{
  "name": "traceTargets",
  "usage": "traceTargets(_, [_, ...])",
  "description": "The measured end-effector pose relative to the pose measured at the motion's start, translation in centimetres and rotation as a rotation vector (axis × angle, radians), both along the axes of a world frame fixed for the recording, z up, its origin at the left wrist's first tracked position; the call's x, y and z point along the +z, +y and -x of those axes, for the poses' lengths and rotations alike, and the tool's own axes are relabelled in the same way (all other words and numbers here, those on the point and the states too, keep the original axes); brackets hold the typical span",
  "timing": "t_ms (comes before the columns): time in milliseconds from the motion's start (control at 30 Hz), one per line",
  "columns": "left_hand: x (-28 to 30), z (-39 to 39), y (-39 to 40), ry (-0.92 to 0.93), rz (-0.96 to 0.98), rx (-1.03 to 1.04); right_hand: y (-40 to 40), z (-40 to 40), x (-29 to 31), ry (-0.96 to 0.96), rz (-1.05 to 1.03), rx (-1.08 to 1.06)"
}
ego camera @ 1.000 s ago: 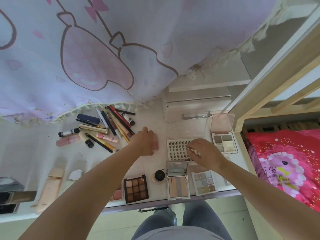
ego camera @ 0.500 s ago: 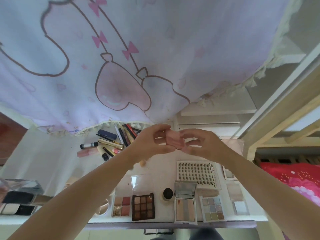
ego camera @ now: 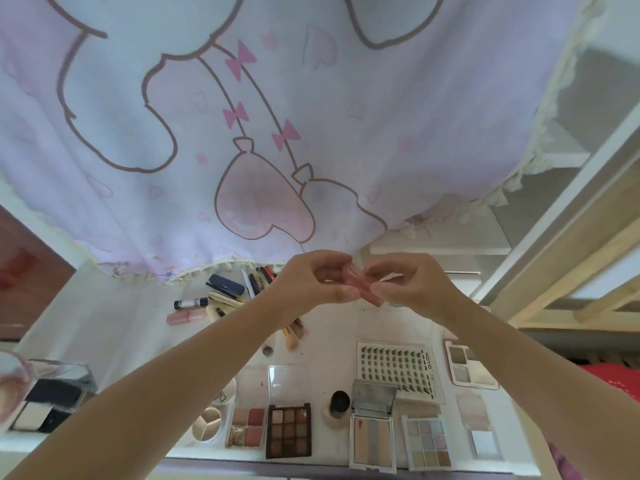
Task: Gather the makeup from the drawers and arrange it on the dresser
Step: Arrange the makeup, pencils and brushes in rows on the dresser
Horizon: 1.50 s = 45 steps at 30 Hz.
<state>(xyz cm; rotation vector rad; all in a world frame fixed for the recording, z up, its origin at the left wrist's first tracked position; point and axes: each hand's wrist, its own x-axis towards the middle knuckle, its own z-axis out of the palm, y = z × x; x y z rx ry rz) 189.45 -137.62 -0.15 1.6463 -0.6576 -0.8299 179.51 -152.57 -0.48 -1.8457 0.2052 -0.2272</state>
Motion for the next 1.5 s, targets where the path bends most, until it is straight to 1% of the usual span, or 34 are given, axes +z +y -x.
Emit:
traceTargets(133, [-0.2,-0.3,0.0,0.045,0.004,-0.02,-0.6,0.1,0.1,0.027,-0.013,0.011])
traceTargets(200, [-0.6,-0.5,0.0,0.098,0.008,-0.028,-0.8,0.1,0.0,0.051,-0.112,0.032])
traceTargets(267, [-1.4,-0.7,0.1,0.151,-0.016,-0.04,-1.1,-0.2,-0.5,0.116,-0.205,0.002])
traceTargets(367, [-3.0,-1.3,0.5,0.198,-0.108,-0.096,-1.2,-1.0,-2.0,0.273,-0.19,-0.057])
traceTargets(467, [-4.9,-1.8,1.0,0.213,-0.202,-0.155,-1.0,-2.2,-3.6,0.385,-0.116,-0.071])
traceTargets(567, [-7.1,-1.7,1.3,0.173,-0.313,-0.132,-0.9,-3.8,-5.7,0.449,-0.054,-0.097])
traceTargets(633, [-8.8,-1.3,1.3,0.103,-0.403,-0.116,-0.6,-4.7,-7.4,0.505,-0.014,-0.098])
traceTargets(733, [-11.5,-0.9,1.2,-0.151,-0.587,-0.181,0.2,-5.7,-10.2,0.589,0.169,-0.047])
traceTargets(800, [-13.0,-0.8,1.2,-0.277,-0.672,-0.214,0.6,-6.2,-11.9,0.597,0.286,-0.019])
traceTargets(900, [-14.5,-0.9,0.9,-0.315,-0.721,-0.212,0.7,-6.6,-13.8,0.614,0.327,-0.015])
traceTargets(967, [-15.3,-1.1,0.3,-0.284,-0.739,-0.229,0.6,-6.7,-14.5,0.631,0.341,-0.015])
traceTargets(1100, [-16.2,-1.7,-0.9,-0.082,-0.787,-0.284,0.6,-6.6,-15.3,0.626,0.313,-0.021])
traceTargets(1133, [-16.4,-1.8,-1.0,-0.065,-0.791,-0.279,0.6,-6.5,-15.5,0.621,0.296,-0.022])
traceTargets(1233, [-16.9,-2.1,-1.2,-0.086,-0.81,-0.276,0.6,-6.4,-16.0,0.608,0.271,-0.024])
traceTargets(1367, [-16.9,-2.2,-1.2,-0.136,-0.841,-0.336,0.5,-6.0,-16.4,0.614,0.254,-0.01])
traceTargets(1500, [-16.4,-2.3,-0.5,-0.144,-0.828,-0.348,0.6,-5.5,-16.1,0.615,0.307,0.024])
